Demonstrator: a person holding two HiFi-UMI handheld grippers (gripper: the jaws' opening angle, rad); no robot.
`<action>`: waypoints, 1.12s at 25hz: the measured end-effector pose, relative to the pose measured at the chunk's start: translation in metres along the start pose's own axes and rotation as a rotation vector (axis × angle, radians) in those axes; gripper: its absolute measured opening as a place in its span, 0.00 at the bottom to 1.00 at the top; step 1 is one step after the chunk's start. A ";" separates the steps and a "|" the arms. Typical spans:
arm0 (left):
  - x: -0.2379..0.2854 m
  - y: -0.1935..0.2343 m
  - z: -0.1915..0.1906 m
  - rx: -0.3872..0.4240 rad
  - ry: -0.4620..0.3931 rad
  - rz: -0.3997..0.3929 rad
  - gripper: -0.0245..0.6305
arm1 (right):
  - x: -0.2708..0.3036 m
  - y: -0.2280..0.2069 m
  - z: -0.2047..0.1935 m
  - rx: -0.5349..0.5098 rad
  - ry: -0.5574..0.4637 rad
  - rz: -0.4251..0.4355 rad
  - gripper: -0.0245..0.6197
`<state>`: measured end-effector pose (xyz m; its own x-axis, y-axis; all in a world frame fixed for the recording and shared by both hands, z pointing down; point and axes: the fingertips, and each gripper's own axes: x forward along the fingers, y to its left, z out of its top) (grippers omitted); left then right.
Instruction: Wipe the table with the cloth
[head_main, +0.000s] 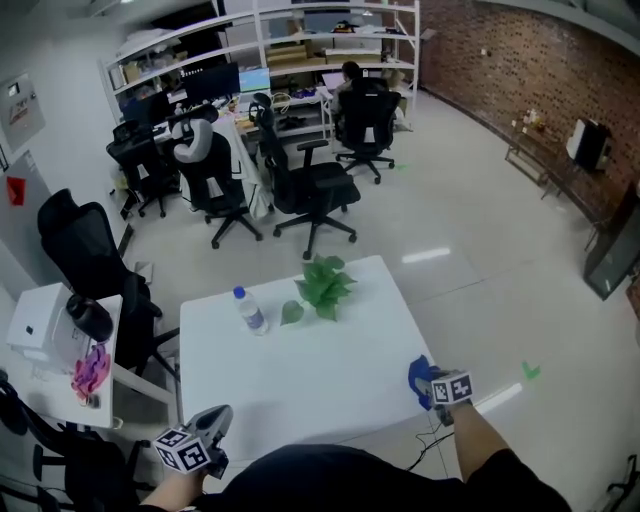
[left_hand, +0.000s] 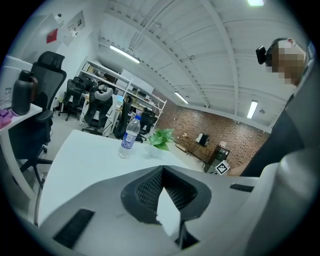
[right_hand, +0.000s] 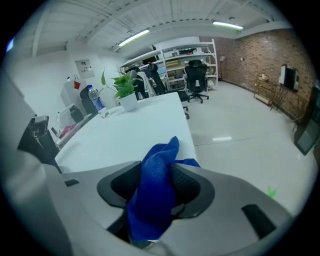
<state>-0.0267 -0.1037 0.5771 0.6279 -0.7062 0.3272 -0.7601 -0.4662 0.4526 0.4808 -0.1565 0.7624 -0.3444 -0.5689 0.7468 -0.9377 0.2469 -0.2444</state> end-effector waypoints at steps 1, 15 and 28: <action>0.001 0.000 0.001 0.001 -0.002 -0.002 0.03 | 0.000 0.002 0.002 0.013 -0.009 0.018 0.40; -0.012 0.019 0.020 -0.021 -0.135 -0.030 0.03 | -0.108 0.185 0.152 0.119 -0.495 0.611 0.01; -0.054 0.045 0.012 -0.007 -0.192 0.041 0.03 | -0.027 0.314 0.127 -0.044 -0.286 0.756 0.04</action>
<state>-0.0971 -0.0931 0.5701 0.5523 -0.8137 0.1812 -0.7828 -0.4315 0.4484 0.1901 -0.1634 0.5868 -0.8882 -0.4134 0.2005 -0.4462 0.6721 -0.5909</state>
